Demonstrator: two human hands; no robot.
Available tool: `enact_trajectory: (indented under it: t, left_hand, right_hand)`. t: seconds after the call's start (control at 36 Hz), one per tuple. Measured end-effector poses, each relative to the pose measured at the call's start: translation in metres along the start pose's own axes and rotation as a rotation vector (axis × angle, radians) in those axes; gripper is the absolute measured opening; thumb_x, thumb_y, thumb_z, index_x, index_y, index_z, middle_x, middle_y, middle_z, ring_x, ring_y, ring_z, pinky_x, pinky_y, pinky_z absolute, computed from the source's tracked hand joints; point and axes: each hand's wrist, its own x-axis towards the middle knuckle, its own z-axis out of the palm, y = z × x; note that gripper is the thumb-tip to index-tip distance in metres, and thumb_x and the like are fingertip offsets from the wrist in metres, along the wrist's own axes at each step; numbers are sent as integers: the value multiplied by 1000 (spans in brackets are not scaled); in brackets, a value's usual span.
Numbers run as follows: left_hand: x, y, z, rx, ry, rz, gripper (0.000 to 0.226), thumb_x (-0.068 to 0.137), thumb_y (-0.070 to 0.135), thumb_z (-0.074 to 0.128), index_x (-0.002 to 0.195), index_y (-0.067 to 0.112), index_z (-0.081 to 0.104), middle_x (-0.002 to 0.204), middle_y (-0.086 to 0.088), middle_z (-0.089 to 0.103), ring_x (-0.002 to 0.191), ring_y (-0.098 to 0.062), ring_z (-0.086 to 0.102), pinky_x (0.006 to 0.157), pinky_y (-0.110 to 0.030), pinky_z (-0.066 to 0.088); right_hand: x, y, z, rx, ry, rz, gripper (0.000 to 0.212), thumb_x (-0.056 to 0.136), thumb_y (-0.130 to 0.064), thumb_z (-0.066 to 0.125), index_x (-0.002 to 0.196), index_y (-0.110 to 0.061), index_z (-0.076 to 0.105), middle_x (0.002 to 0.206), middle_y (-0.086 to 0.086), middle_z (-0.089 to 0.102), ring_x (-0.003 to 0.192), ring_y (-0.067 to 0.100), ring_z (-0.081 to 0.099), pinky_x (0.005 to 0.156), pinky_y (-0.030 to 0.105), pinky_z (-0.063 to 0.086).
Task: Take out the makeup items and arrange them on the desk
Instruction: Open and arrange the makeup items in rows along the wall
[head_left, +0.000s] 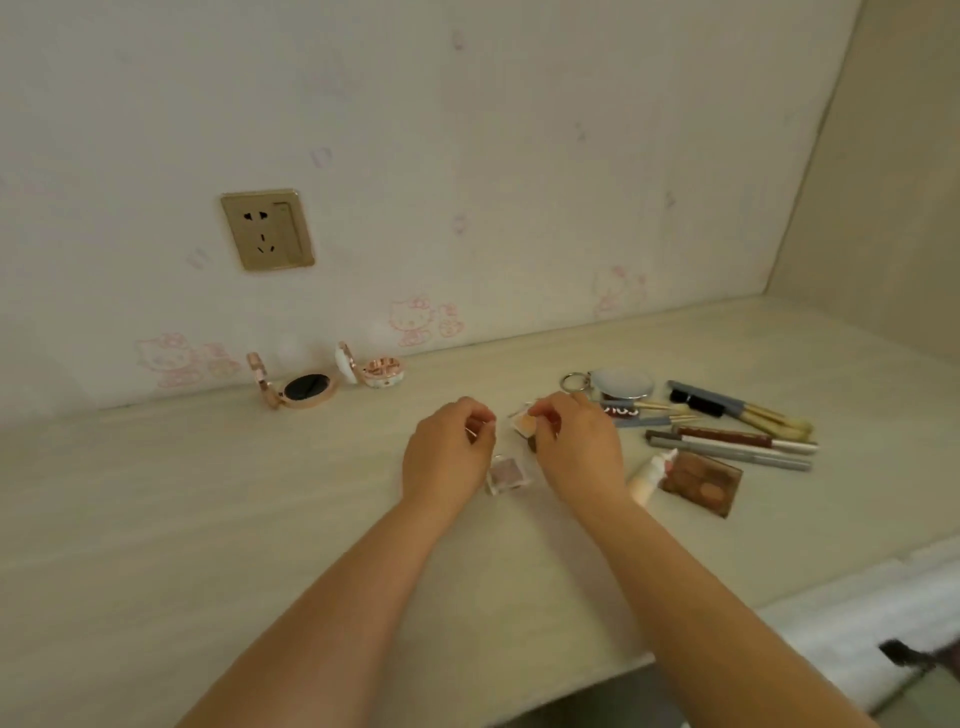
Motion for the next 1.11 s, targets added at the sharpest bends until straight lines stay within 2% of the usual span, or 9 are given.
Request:
enact_trajectory:
  t: [0.11,0.22,0.33,0.47,0.61,0.81,0.92,1.0,1.11]
  left_hand:
    - [8,38,28,11,-37,17,12,86,23,57,94,25,66,94,7,68,88,-13,62,77,-29,50]
    - [27,64,62,95,-115,75,17,87,27,57,102,24,65,104,2,66,99,-18,59,80,-31,46]
    - [52,83,90,203,-198,132,32,90,29,54,121,23,57,121,-1,58,115,-21,48,90,-33,43]
    - [72,96,113,317,-292,102,50,84,42,58,131,26,48,133,-3,48,126,-24,37,98,-37,38]
    - [87,97,131,385,-369,50,61,80,53,56,133,25,44,135,-7,47,123,-29,40,97,-39,39]
    - [101,106,141,370,-448,-25,74,73,58,60,134,22,42,131,-8,49,120,-30,43,96,-39,42]
    - [101,107,141,318,-412,-22,77,72,55,64,138,26,38,135,-4,45,123,-29,42,96,-37,41]
    - [99,109,133,267,-287,36,74,69,53,66,135,28,41,133,-2,46,120,-28,42,91,-36,42]
    - [104,110,110,179,-154,43,78,68,56,67,135,28,40,133,-1,46,120,-27,44,91,-34,41]
  right_hand:
    - [6,36,-35,-99,-9,93,23,92,-16,48,103,-14,67,105,6,63,100,22,53,77,29,39]
    - [18,64,-58,-184,-25,163,28,95,-19,42,112,-13,63,112,9,60,108,26,49,87,35,42]
    - [38,84,-73,-250,-15,191,32,95,-16,40,121,-16,59,122,7,56,114,25,46,93,34,40]
    - [56,101,-79,-360,-143,219,38,95,-19,37,132,-17,49,131,8,49,121,27,38,99,34,36]
    - [62,104,-82,-473,-237,129,39,97,-21,30,127,-12,51,128,10,50,117,27,39,101,35,30]
    - [78,127,-59,-467,-333,137,38,90,-26,28,108,-13,59,117,8,55,109,29,41,88,38,31]
    - [80,129,-59,-510,-311,90,36,92,-26,29,110,-14,57,118,10,53,108,28,41,92,37,33]
    - [82,124,-66,-511,-264,57,38,95,-26,28,125,-16,50,128,9,47,114,28,38,95,36,34]
    - [89,115,-61,-407,-188,-21,78,80,-39,-4,139,-14,41,141,6,43,121,26,37,98,35,29]
